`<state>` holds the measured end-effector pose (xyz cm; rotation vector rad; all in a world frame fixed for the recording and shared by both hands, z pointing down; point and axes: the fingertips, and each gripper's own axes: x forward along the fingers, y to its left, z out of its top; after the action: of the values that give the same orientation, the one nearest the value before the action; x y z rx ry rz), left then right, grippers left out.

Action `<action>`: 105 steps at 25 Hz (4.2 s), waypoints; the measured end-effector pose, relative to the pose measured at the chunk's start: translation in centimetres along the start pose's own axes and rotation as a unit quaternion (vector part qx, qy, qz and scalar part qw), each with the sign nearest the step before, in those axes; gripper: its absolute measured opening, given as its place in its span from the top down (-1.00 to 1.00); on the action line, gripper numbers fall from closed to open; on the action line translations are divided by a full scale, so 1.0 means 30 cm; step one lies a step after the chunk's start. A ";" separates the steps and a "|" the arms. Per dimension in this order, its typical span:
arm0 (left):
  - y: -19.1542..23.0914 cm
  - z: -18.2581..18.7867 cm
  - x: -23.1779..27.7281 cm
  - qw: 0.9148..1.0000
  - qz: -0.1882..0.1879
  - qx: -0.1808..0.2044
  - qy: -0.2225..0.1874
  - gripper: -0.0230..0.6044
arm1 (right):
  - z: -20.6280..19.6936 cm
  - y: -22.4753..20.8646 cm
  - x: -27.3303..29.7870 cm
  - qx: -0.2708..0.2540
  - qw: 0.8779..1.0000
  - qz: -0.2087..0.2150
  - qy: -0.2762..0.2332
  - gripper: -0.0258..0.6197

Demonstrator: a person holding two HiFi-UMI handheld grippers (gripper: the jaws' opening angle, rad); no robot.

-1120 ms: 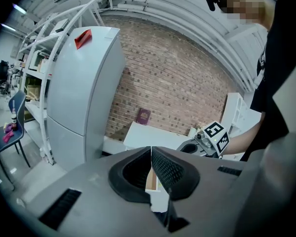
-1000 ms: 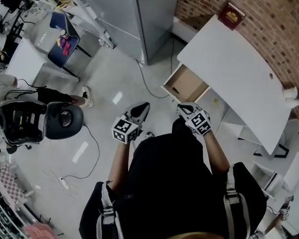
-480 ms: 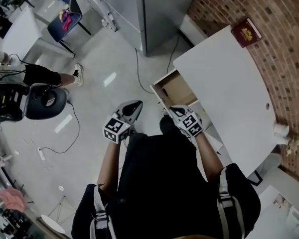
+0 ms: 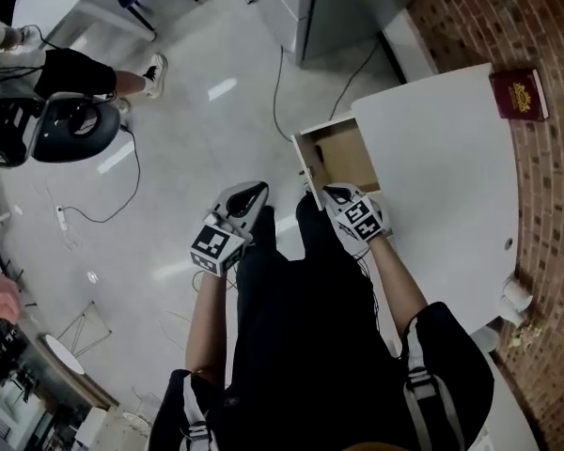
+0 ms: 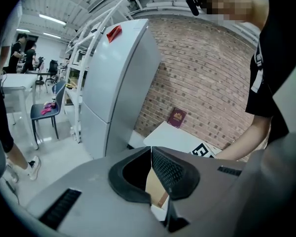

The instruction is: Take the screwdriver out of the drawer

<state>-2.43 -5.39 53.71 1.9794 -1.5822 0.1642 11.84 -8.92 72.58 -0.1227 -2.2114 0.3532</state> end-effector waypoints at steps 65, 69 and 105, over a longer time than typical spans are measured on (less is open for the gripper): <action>0.261 -0.436 0.204 0.995 -0.019 -0.072 0.071 0.87 | -0.503 -0.557 0.837 0.210 0.964 0.042 0.156 0.59; 0.257 -0.444 0.205 0.995 -0.023 -0.073 0.070 0.87 | -0.494 -0.540 0.831 0.260 0.947 0.110 0.155 0.59; 0.145 -0.196 0.119 0.993 -0.112 -0.002 0.048 0.87 | -0.201 -0.379 0.427 0.226 0.969 -0.080 -0.054 0.55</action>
<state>-3.89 -5.90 61.71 2.0966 -1.2895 0.1645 9.09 -15.82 89.14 0.3282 -2.1695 0.7755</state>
